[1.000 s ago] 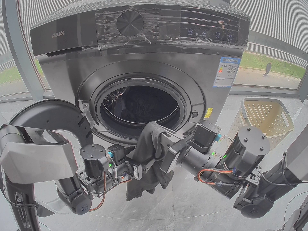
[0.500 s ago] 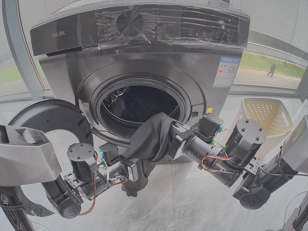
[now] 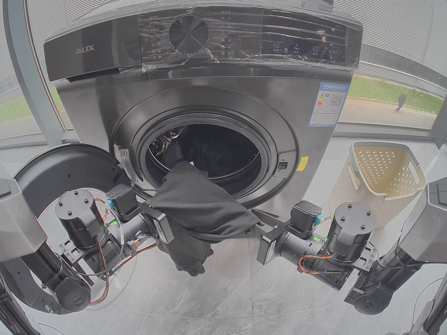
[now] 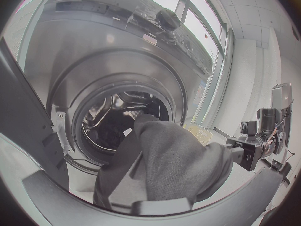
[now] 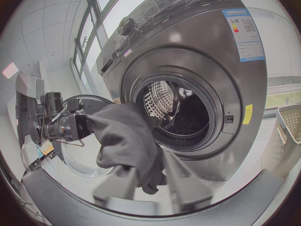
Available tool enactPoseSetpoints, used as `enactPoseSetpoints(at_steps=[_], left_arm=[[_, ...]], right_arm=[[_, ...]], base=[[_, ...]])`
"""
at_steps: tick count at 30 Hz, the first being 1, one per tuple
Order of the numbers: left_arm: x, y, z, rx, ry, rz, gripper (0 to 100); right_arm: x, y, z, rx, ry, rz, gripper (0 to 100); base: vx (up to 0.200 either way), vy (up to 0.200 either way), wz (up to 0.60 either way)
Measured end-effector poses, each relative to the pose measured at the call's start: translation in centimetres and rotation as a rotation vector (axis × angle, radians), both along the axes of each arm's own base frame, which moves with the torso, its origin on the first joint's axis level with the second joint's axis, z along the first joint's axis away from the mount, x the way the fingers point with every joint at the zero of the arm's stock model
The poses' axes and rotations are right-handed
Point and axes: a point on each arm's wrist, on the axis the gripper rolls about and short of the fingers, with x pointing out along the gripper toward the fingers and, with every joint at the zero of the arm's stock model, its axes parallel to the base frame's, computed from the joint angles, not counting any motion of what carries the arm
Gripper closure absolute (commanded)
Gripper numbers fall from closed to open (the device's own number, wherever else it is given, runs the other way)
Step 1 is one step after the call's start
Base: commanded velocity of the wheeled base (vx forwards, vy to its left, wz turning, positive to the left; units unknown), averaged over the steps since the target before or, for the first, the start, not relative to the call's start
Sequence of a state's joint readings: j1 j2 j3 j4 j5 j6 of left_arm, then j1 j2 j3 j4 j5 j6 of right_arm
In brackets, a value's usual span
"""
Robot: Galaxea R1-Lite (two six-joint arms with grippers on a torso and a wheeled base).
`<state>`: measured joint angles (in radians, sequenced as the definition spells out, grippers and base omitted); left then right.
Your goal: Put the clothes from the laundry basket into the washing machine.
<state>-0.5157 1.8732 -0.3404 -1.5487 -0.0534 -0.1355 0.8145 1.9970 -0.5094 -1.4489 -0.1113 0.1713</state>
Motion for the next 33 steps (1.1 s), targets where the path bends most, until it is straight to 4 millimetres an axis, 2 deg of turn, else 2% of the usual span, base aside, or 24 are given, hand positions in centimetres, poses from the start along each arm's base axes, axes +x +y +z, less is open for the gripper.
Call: enactPoseSetpoints(at_steps=[7,11,15,21,29,33], left_arm=[[-0.9,0.6,1.6,-0.028,-0.045,0.007,100],[-1.9,1.1,2.1,-0.033,-0.055,0.008,100],[-3.3,1.8,1.9,-0.012,-0.044,0.011,100],[-4.2,2.0,1.0,0.056,-0.032,0.04,100],[-3.9,1.8,0.1,0.075,0.001,0.044,100],[-3.6,1.6,-0.1,0.078,0.009,0.041,100]], right_arm=[[-1.4,-1.2,-1.3,-0.067,0.028,0.007,0],[-2.6,-3.3,-2.6,-0.154,0.065,-0.011,0],[-2.8,-6.6,-3.6,-0.224,0.116,-0.089,0],[-2.6,-8.8,-3.9,-0.241,0.143,-0.159,0],[-2.5,-8.7,-4.2,-0.227,0.152,-0.162,0],[-2.5,-8.6,-4.4,-0.229,0.158,-0.16,0]], base=[[0.0,0.0,0.0],[0.0,0.0,0.0],[0.0,0.0,0.0],[0.0,0.0,0.0],[0.0,0.0,0.0],[0.2,0.0,0.0]])
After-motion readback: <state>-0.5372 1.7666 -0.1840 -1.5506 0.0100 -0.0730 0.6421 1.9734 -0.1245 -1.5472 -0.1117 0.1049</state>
